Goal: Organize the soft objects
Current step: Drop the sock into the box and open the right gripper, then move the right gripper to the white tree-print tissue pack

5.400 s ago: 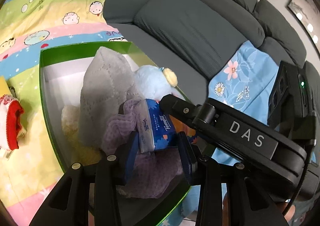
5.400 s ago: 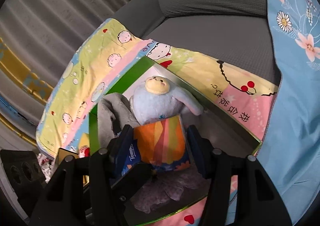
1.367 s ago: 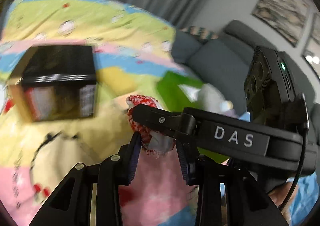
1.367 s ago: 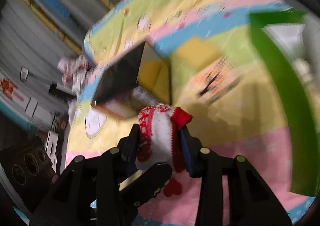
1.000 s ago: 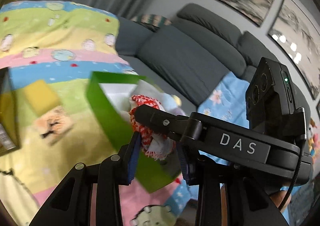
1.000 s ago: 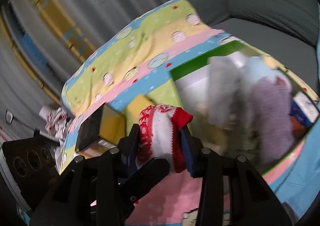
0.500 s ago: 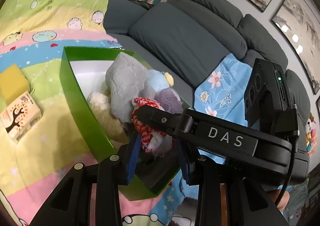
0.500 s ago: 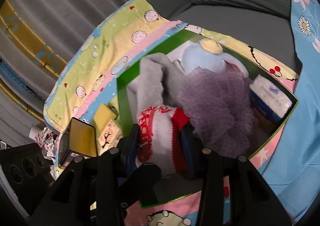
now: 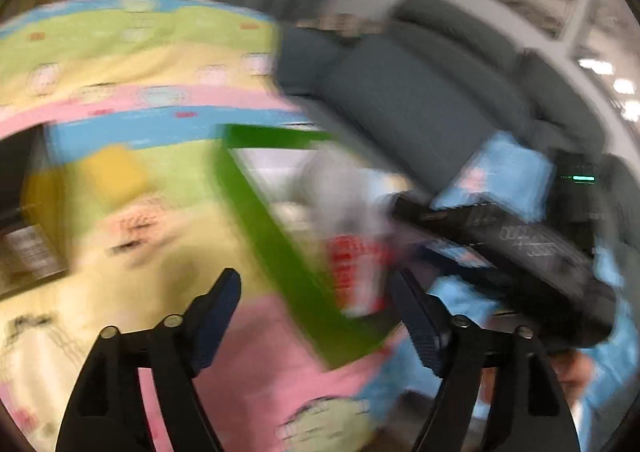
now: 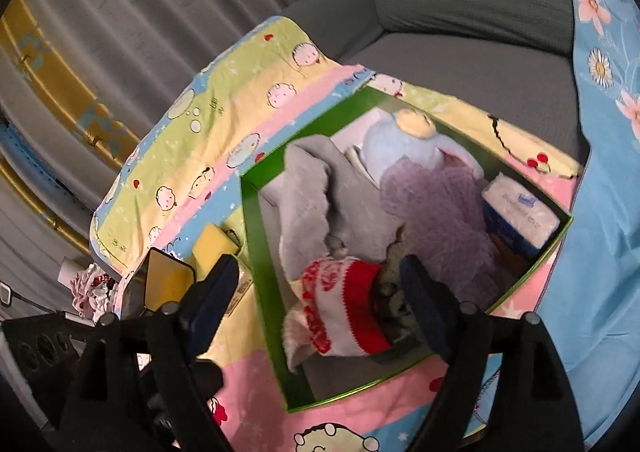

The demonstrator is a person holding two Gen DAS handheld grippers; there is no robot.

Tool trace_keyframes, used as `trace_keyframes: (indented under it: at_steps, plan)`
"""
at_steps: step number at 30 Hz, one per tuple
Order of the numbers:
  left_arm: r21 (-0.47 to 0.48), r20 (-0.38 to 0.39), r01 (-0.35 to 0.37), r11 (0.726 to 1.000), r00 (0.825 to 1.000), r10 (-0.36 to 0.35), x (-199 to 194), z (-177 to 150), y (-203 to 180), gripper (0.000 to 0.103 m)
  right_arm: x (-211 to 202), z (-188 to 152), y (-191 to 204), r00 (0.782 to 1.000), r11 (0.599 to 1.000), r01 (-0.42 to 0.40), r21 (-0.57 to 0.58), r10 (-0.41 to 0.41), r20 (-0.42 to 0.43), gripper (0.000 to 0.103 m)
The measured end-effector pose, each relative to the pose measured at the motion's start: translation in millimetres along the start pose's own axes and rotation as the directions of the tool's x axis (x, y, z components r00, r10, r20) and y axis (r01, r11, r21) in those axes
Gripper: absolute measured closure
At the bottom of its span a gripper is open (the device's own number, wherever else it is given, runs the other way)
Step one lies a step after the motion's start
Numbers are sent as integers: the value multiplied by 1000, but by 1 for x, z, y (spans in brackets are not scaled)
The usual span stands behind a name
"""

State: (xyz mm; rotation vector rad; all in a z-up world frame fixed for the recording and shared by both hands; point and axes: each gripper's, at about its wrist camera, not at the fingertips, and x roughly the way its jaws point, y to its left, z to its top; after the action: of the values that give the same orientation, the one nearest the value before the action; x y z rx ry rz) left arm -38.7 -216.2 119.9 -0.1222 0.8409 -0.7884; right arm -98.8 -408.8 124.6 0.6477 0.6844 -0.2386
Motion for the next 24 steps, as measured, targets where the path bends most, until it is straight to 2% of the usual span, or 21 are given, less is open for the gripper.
trace_keyframes:
  at_steps: [3, 6, 12, 14, 17, 19, 22, 24]
  plan:
    - [-66, 39, -173, 983, 984, 175, -21, -11, 28, 24, -3, -2, 20, 998, 996, -58, -66, 59, 8, 7]
    - [-157, 41, -223, 962, 972, 232, -35, -22, 58, 24, 6, -6, 45, 992, 986, -124, -112, 120, -38, 7]
    - [-272, 21, -303, 914, 947, 320, -51, -46, 105, 24, 56, -20, 106, 970, 949, -196, -246, 151, -189, 8]
    - [-287, 11, -319, 903, 942, 336, -53, -51, 114, 24, 83, -27, 121, 956, 940, -208, -270, 137, -260, 9]
    - [-308, 9, -316, 897, 942, 335, -62, -58, 125, 24, 112, -36, 137, 950, 930, -168, -326, 66, -304, 9]
    - [-333, 9, -313, 889, 942, 335, -66, -63, 134, 24, 124, -41, 147, 949, 916, -143, -374, 20, -313, 9]
    - [-367, -10, -320, 873, 940, 341, -71, -70, 146, 24, 146, -46, 160, 946, 874, -128, -469, -34, -323, 9]
    - [-371, -13, -307, 876, 945, 326, -71, -74, 152, 24, 157, -48, 163, 941, 856, -133, -499, -49, -335, 9]
